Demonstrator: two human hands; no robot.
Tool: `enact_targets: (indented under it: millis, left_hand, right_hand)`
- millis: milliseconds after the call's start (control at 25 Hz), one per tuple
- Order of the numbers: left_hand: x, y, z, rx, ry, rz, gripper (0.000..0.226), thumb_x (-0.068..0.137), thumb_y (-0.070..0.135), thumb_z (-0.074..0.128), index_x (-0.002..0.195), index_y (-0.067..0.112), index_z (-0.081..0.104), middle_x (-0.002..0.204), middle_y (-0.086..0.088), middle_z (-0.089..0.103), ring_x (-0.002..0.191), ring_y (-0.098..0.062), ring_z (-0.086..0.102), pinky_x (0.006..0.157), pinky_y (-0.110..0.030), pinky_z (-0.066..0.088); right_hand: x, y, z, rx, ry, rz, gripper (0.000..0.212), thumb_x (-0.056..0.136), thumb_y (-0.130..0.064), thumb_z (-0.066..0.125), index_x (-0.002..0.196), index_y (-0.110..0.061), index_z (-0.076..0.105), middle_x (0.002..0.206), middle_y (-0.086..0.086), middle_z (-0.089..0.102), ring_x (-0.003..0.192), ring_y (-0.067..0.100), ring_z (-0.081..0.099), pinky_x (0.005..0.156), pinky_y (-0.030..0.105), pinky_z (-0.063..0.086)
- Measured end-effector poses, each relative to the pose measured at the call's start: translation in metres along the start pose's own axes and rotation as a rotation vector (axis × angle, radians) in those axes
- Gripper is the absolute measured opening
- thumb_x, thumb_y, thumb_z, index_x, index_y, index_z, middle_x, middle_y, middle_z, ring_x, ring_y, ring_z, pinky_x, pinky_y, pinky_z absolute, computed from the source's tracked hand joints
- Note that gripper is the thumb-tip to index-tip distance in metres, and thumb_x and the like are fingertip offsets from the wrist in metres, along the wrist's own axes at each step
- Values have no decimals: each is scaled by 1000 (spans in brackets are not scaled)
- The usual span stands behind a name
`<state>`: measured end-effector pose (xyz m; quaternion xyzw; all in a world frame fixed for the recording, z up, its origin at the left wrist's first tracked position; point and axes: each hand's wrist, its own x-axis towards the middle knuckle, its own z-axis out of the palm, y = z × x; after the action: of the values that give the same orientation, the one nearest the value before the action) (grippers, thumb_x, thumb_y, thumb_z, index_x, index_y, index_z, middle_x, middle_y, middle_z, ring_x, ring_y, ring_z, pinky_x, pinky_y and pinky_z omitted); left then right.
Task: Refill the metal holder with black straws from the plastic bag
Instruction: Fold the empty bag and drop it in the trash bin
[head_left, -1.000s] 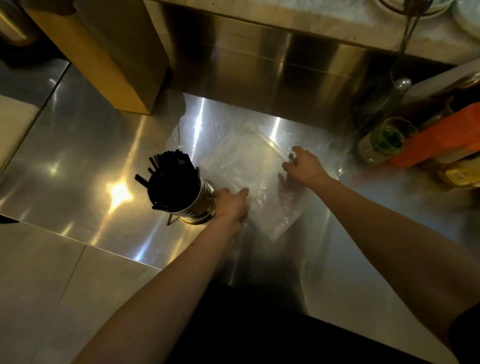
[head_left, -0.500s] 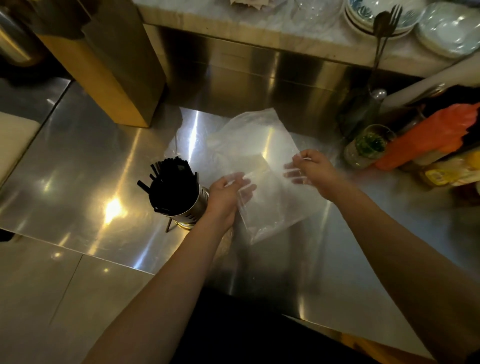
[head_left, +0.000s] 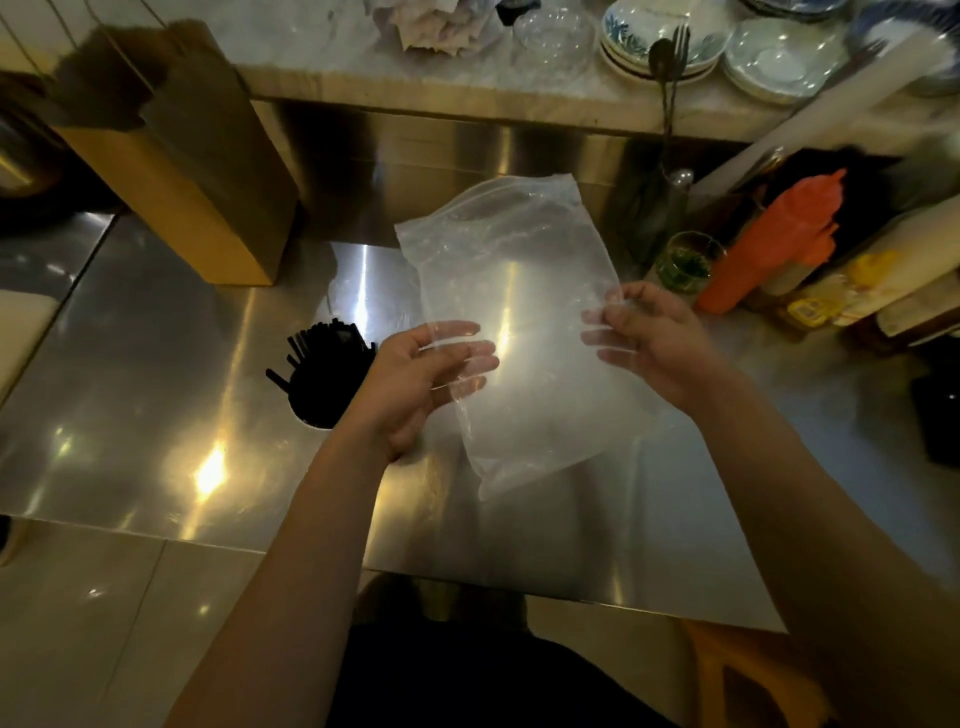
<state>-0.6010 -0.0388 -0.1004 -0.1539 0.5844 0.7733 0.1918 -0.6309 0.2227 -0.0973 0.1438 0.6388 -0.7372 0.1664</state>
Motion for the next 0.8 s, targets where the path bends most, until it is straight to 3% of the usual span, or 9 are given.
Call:
enact_targets:
  millis: [160, 440, 640, 720, 800]
  left_hand:
    - [-11, 26, -29, 74, -138, -14, 29, 92, -1, 55, 119, 5, 63, 107, -15, 74, 98, -27, 72, 74, -28, 58]
    - [-35, 57, -91, 89, -216, 72, 33, 90, -9, 51, 113, 10, 67, 105, -13, 75, 96, -23, 73, 78, -29, 59]
    - [-56, 72, -142, 104, -211, 154, 33, 91, -13, 47, 107, 8, 68, 96, -6, 77, 93, -16, 73, 71, -22, 58]
    - [-63, 74, -159, 169, -185, 220, 32, 90, -12, 50, 101, 9, 73, 95, -4, 78, 96, -17, 73, 73, -23, 58]
    - [-72, 76, -171, 197, -152, 290, 39, 90, -10, 52, 86, 17, 79, 93, 0, 78, 94, -17, 73, 76, -25, 59]
  right_hand:
    - [-25, -14, 17, -38, -36, -52, 25, 95, -5, 53, 120, -7, 52, 103, 9, 73, 92, 25, 72, 70, 32, 58]
    - [-51, -36, 66, -186, -173, -35, 34, 92, -3, 56, 125, -7, 51, 112, 19, 69, 100, 33, 69, 74, 34, 59]
    - [-59, -31, 119, -113, -206, -88, 20, 90, 1, 54, 108, -6, 60, 104, 16, 71, 96, 29, 71, 73, 33, 60]
    - [-62, -28, 136, -96, -177, -106, 22, 88, 5, 51, 99, -7, 67, 95, 12, 72, 89, 24, 72, 72, 32, 60]
    - [-65, -25, 147, -89, -186, -118, 41, 90, 15, 41, 75, -10, 71, 83, 9, 70, 80, 20, 71, 69, 28, 60]
